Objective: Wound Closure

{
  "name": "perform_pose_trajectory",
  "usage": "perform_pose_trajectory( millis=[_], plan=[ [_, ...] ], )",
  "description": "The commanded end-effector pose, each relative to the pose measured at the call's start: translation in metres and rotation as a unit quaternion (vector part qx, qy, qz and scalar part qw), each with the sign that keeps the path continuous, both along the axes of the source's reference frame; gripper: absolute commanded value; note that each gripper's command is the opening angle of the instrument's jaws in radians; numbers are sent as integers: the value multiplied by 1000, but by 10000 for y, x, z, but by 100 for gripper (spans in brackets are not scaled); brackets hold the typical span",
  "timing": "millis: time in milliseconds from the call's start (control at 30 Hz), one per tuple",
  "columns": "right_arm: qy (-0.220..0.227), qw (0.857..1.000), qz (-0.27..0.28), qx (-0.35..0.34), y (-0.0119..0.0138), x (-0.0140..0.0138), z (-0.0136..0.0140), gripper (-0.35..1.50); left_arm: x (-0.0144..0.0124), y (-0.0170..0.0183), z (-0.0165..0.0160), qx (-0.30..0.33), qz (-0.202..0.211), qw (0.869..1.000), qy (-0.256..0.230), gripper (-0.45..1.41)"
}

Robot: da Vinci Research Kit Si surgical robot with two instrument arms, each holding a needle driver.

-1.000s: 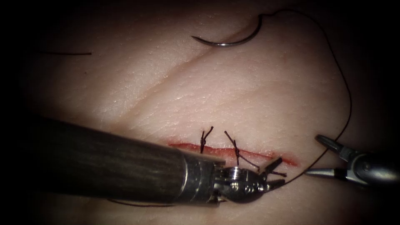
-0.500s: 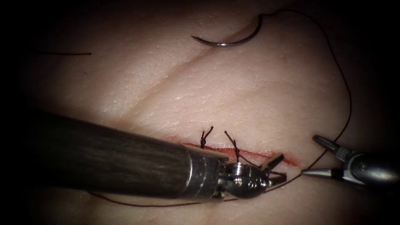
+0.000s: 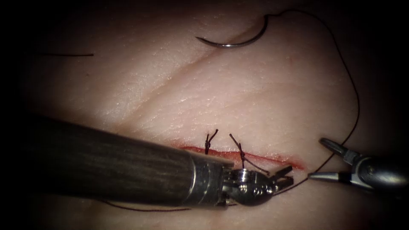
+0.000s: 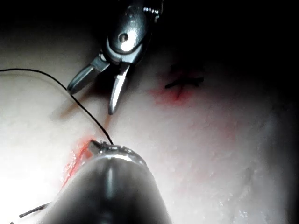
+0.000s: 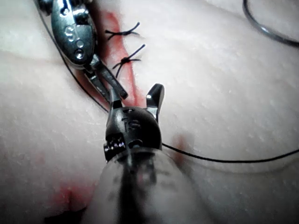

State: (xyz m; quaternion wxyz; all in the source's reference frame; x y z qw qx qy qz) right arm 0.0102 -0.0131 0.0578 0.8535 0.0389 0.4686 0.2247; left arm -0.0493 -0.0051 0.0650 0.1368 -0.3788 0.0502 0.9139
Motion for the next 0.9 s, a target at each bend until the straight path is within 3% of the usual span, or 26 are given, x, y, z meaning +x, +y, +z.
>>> perform_pose_trajectory(
  millis=[33, 100, 133, 167, 200, 433, 533, 567, 633, 767, 900],
  plan=[
    [1, 1000, -1, 1, -6, 6, 5, 123, -5, -1, 5, 0, -1, 1000, 0, -10],
    [1, 1000, -1, 1, -6, 6, 5, 123, -5, 0, 4, 3, -2, 1000, -1, -15],
    [1, 1000, -1, 1, -6, 5, 5, 123, -6, 2, 1, 3, 1, 1000, -2, -33],
    [1, 1000, -1, 1, -6, 5, 5, 123, -6, 2, 1, 3, 1, 1000, -2, -33],
    [1, 1000, -1, 1, -6, 5, 5, 123, -6, 2, 1, 3, 1, 1000, -2, -45],
    [15, 1000, -11, -2, -3, 6, 10, 123, 11, 3, -12, -1, 4, 1000, -11, -45],
    [45, 997, -48, -25, 2, 7, 18, 125, 25, 2, -25, -1, 3, 1000, -17, -45],
    [78, 994, -75, -31, 1, 9, 22, 125, 33, 2, -33, -1, 2, 1000, -21, -45],
    [98, 986, -121, -64, 3, 11, 27, 125, 42, 1, -43, -1, 1, 1000, -25, -45],
    [112, 973, -172, -101, 8, 27, 40, 132, 48, -4, -55, 2, 4, 1000, -29, -45],
    [124, 968, -189, -107, -2, 46, 47, 135, 52, -8, -61, 3, 7, 999, -33, -45]
  ],
)
